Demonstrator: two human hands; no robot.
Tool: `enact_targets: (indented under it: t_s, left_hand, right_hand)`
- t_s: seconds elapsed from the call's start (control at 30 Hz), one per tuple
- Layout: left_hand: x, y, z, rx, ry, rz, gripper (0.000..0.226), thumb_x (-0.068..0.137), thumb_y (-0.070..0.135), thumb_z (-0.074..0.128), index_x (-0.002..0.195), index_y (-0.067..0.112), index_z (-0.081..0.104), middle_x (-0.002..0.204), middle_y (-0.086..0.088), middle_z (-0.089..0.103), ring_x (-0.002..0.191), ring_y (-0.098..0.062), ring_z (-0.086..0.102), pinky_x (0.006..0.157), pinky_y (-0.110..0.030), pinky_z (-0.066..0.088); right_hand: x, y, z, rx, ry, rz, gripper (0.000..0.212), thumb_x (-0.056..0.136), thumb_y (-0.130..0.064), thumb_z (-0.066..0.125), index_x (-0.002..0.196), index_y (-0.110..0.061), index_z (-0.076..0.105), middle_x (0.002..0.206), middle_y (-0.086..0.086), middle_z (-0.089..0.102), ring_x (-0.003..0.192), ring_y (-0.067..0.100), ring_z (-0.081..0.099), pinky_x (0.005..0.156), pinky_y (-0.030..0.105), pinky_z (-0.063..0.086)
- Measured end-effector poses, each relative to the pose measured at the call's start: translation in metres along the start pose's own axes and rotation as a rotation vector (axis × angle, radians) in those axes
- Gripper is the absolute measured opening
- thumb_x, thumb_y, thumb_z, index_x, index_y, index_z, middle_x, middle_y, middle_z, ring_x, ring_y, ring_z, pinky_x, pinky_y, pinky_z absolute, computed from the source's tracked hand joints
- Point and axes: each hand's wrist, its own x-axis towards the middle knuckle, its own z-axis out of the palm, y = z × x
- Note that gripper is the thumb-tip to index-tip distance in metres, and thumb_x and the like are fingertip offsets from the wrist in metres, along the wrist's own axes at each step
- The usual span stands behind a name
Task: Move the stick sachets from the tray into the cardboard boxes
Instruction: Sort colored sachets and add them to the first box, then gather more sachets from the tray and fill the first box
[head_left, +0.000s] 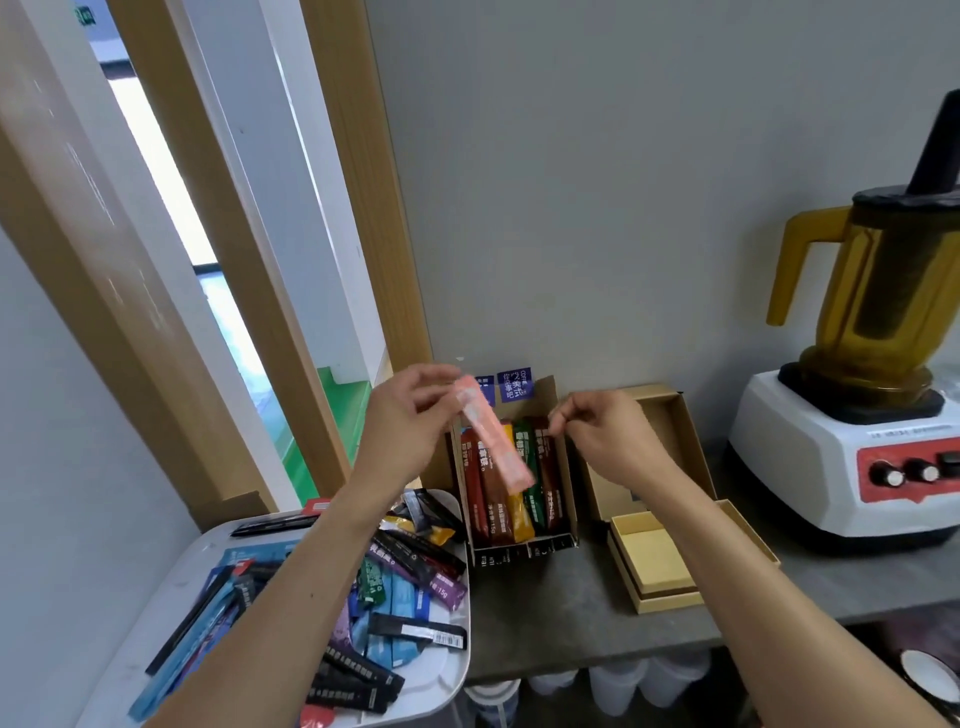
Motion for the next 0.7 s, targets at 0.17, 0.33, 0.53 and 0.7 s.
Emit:
enact_targets:
  t_s: [0.17,0.33,0.53,0.7]
  left_hand:
    - [0.014,0.004,0.048,0.419,-0.286,0.143,0.021,0.094,0.017,0.076,0.11,0.03,0.077,0.099,0.019,0.075,0.094,0.007,0.068,0.087,-0.017,0.054]
    - [0.026,-0.007,0.078,0.675,-0.296,0.184,0.014,0.094,0.015,0.073,0.107,0.018,0.077,0.105,0.002,0.075,0.093,-0.008,0.065,0.074,-0.016,0.044]
    - [0.031,-0.005,0.075,0.94,-0.22,0.302,0.022,0.097,0.018,0.071,0.119,0.018,0.073,0.117,-0.004,0.073,0.108,-0.02,0.069,0.084,-0.029,0.052]
    - [0.019,0.016,0.034,0.672,-0.08,0.335,0.02,0.097,0.032,0.073,0.115,0.025,0.074,0.103,0.012,0.074,0.089,-0.001,0.067,0.083,-0.023,0.055]
  right_hand:
    - [-0.003,-0.005,0.003,0.032,0.14,-0.087,0.038,0.085,0.01,0.052,0.069,-0.02,0.069,0.069,-0.004,0.071,0.069,0.01,0.067,0.061,0.03,0.055]
    - [-0.013,0.003,0.014,-0.282,-0.08,-0.129,0.039,0.088,-0.001,0.059,0.064,-0.03,0.07,0.071,-0.011,0.072,0.074,0.005,0.069,0.076,0.033,0.06]
    - [-0.027,0.031,0.054,-0.588,-0.334,-0.149,0.021,0.098,-0.025,0.068,0.117,-0.027,0.077,0.121,-0.004,0.073,0.11,0.014,0.069,0.097,0.036,0.059]
    - [-0.029,0.022,0.054,-0.614,-0.24,-0.201,0.02,0.098,-0.03,0.067,0.117,-0.027,0.074,0.121,-0.006,0.073,0.107,0.012,0.07,0.093,0.034,0.06]
